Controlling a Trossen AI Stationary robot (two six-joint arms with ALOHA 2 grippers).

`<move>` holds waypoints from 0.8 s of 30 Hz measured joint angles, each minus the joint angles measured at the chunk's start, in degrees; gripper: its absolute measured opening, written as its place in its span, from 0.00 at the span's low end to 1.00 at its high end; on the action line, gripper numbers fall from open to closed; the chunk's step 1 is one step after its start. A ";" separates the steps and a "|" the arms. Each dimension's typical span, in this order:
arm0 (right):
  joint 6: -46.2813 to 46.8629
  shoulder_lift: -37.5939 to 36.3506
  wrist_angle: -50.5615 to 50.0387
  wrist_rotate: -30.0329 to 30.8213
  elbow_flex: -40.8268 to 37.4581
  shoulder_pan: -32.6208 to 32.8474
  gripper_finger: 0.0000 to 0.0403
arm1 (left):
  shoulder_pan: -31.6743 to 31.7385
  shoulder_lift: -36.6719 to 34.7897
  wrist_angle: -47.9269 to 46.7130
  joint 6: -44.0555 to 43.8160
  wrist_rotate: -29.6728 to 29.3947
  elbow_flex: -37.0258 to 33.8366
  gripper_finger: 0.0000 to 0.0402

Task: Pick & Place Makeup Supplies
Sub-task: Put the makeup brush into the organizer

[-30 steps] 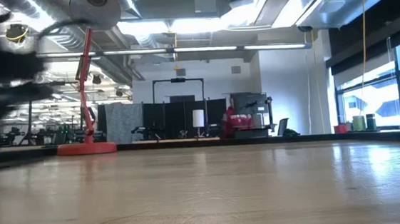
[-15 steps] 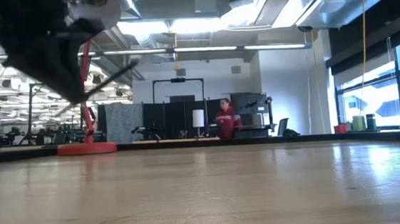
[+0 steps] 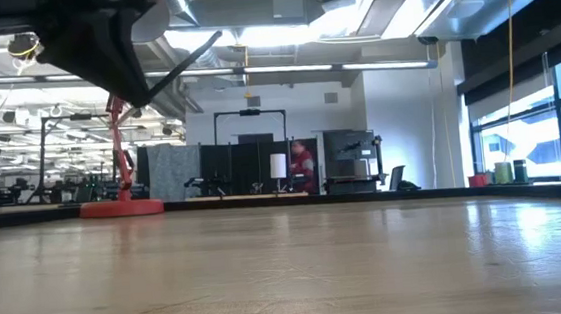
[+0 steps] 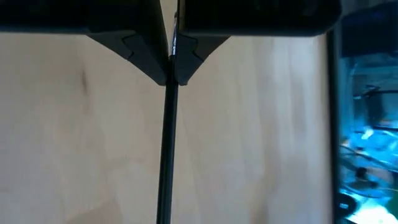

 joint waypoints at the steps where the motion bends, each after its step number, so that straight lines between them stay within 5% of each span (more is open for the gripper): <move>1: 0.00 0.00 -0.01 0.03 0.00 0.00 0.37 | -0.01 0.00 -0.09 0.20 -1.23 0.00 0.02; 7: -1.23 0.00 3.41 11.39 -2.86 -3.25 0.37 | -1.29 -0.02 -2.89 9.76 -13.21 0.00 0.04; 9: 0.31 0.00 3.71 10.67 -3.67 -6.67 0.37 | -1.67 -0.02 -2.57 13.40 -16.66 0.00 0.04; 13: -2.38 -0.02 9.52 0.12 -7.08 -14.12 0.37 | -2.00 -0.02 -1.18 19.14 -18.92 0.00 0.04; 19: -20.17 0.02 43.21 -26.83 -16.12 -25.85 0.33 | -1.91 0.09 10.81 35.08 -21.78 0.00 0.04; 24: -22.65 -0.20 55.94 -41.92 -18.95 -34.55 0.32 | -1.92 2.27 30.16 51.62 -11.41 0.02 0.05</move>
